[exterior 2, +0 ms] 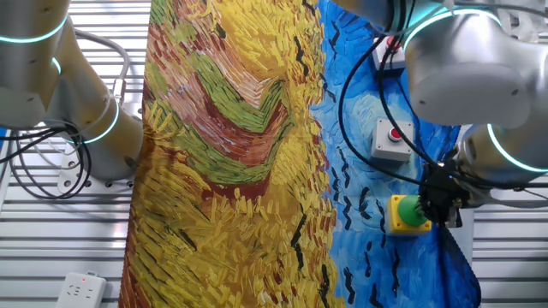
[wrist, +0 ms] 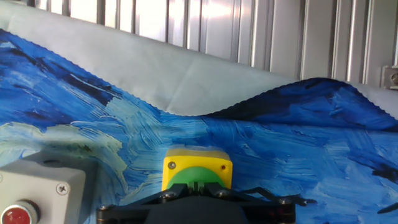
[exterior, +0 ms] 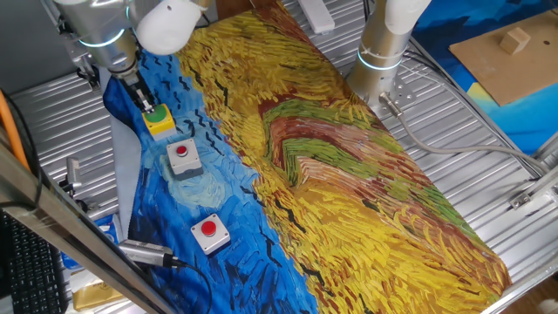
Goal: Press three buttons from left to right in sequence
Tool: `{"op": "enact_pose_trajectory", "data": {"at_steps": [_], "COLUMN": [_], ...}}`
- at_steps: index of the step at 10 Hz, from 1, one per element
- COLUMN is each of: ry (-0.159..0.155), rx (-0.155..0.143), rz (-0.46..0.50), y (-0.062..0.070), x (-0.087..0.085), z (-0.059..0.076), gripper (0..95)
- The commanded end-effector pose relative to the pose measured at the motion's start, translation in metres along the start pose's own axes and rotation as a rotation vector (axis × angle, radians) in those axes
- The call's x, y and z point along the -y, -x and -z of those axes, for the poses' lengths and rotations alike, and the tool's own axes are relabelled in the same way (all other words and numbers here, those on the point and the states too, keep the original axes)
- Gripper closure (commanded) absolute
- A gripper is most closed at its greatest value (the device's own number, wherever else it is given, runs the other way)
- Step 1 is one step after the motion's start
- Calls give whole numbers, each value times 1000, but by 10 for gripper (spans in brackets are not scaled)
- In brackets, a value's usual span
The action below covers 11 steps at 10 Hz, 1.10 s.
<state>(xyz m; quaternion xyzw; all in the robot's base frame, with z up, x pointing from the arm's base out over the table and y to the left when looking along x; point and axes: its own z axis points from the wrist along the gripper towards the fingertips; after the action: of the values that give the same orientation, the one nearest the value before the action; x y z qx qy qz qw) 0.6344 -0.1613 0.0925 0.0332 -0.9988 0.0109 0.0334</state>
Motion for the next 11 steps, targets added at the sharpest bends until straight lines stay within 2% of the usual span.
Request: {"op": "enact_pose_trajectory", "data": {"at_steps": [1,2,7,11], "ry": [-9,-16,-1,-4], "rx": [-26,-28,-24,-23], "rz": [-6,-5,-19,-61], "y": [-1,-2,0,9], "x": [0,0,-6,-30], "z": [27,32,42,38], "gripper": [950,950,950,950]}}
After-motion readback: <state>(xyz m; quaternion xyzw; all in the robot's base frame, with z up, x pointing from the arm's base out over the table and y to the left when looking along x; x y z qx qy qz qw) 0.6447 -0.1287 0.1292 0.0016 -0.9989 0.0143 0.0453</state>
